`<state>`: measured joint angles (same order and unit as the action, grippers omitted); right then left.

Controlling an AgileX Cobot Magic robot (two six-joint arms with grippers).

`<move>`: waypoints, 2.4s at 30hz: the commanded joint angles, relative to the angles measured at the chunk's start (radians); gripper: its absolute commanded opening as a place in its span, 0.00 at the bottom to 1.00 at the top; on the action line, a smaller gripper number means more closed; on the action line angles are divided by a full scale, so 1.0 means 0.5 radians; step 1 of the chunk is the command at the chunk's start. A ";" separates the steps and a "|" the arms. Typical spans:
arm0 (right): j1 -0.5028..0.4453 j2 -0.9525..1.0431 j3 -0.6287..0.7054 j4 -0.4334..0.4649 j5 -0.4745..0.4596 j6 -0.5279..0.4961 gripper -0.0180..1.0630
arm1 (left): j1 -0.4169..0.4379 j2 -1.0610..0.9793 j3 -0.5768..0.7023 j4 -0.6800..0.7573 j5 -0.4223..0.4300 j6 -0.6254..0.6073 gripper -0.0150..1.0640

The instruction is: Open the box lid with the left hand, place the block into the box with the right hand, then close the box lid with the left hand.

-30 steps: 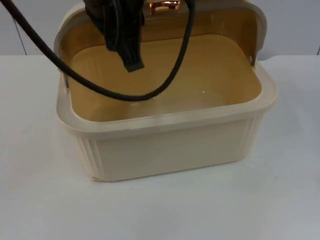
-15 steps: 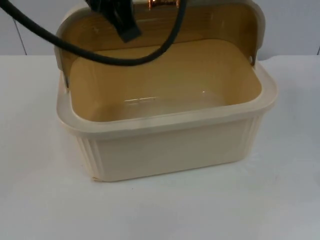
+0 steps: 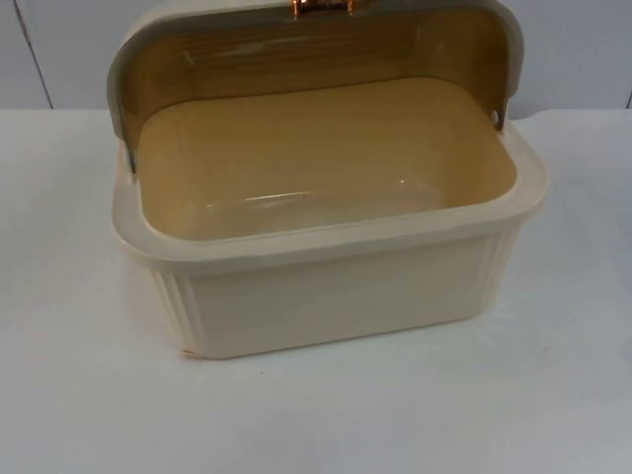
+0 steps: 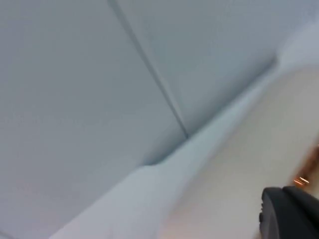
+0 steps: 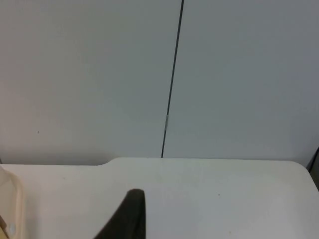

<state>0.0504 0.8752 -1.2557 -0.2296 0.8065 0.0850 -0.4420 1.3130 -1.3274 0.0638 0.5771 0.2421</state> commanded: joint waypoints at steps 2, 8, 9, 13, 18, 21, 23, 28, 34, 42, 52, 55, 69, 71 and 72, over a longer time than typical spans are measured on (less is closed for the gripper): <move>-0.012 -0.005 -0.012 0.012 -0.019 0.004 0.98 | 0.221 -0.132 -0.013 -0.128 -0.047 -0.023 0.01; -0.012 -0.005 -0.012 0.016 -0.019 0.004 0.98 | 0.636 -0.314 0.000 -0.194 -0.004 -0.023 0.01; -0.012 -0.005 -0.012 0.028 -0.019 0.004 0.98 | 0.775 -0.363 0.035 -0.209 0.015 -0.023 0.01; -0.012 -0.005 -0.012 0.052 -0.019 -0.014 0.98 | 0.969 -0.418 0.104 -0.292 0.099 0.011 0.01; -0.012 -0.005 -0.012 0.056 -0.019 -0.014 0.98 | 1.122 -0.472 0.384 -0.904 0.056 0.473 0.01; -0.012 -0.005 -0.012 0.056 -0.019 -0.014 0.98 | 1.122 -0.468 0.479 -0.977 0.035 0.526 0.01; -0.012 -0.005 -0.012 0.056 -0.019 -0.014 0.98 | 1.122 -0.468 0.495 -0.966 0.022 0.516 0.01; -0.012 -0.005 -0.012 0.060 0.006 -0.014 0.98 | 1.122 -0.468 0.495 -0.903 -0.048 0.315 0.01; -0.012 -0.005 -0.012 0.060 0.015 -0.014 0.98 | 1.122 -0.468 0.495 -0.818 -0.053 0.251 0.11; -0.012 -0.005 -0.012 0.060 0.008 -0.014 0.98 | 1.122 -0.468 0.495 -0.876 -0.108 0.113 0.98; -0.012 -0.005 -0.004 0.064 0.071 -0.014 0.98 | 1.122 -0.468 0.495 -0.897 -0.098 0.117 0.98; -0.012 -0.005 0.056 0.072 0.083 -0.014 0.98 | 1.122 -0.468 0.495 -0.897 -0.098 0.117 0.98; -0.012 0.084 0.776 0.335 -0.111 -0.028 0.98 | 1.122 -0.468 0.495 -0.937 -0.103 0.117 0.98; -0.012 0.113 0.802 0.335 -0.141 -0.028 0.98 | 1.122 -0.468 0.495 -0.937 -0.087 0.128 0.98; -0.012 0.158 0.823 0.335 -0.180 -0.028 0.98 | 1.122 -0.468 0.495 -0.937 -0.071 0.147 0.98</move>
<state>0.0504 0.9374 -0.8586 -0.0699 0.7560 0.0791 0.1152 1.0841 -1.0827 -0.3912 0.5344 0.3081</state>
